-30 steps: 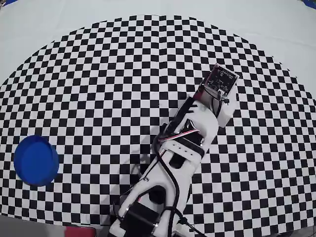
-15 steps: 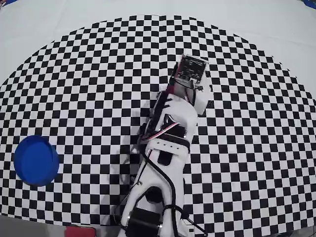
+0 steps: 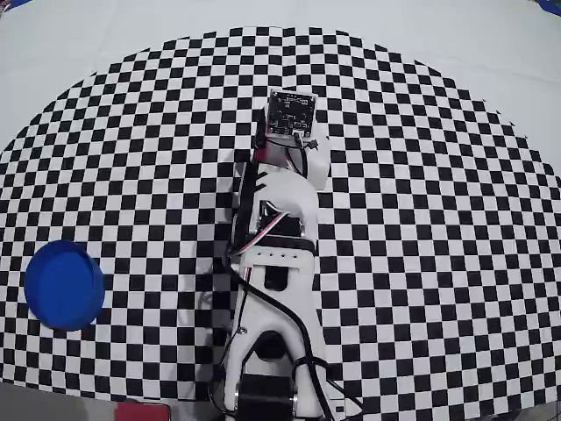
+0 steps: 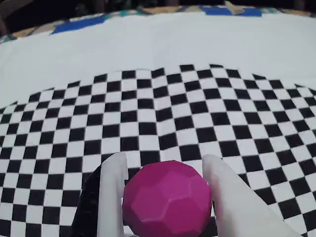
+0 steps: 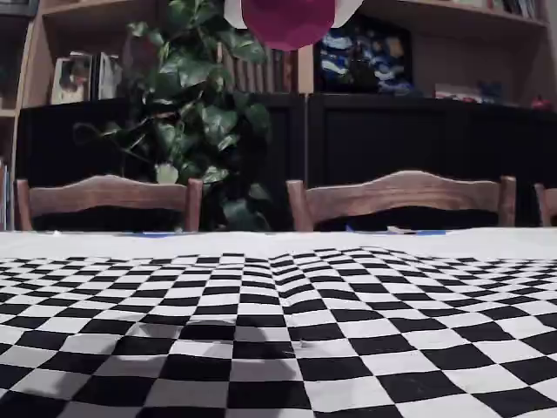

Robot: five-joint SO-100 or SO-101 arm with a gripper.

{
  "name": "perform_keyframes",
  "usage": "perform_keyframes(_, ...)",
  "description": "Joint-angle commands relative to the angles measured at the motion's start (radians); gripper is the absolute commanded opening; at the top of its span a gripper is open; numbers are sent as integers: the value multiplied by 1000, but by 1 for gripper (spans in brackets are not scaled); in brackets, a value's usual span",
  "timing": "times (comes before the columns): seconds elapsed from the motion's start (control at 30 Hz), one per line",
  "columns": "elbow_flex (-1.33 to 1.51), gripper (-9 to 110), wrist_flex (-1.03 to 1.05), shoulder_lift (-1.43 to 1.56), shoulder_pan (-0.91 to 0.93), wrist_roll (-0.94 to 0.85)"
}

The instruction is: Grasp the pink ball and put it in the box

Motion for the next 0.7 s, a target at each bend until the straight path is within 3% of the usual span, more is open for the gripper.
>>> perform_keyframes(0.0,-3,0,5,37,-55,2)
perform_keyframes(0.67,-3,0,9,54,-336,2)
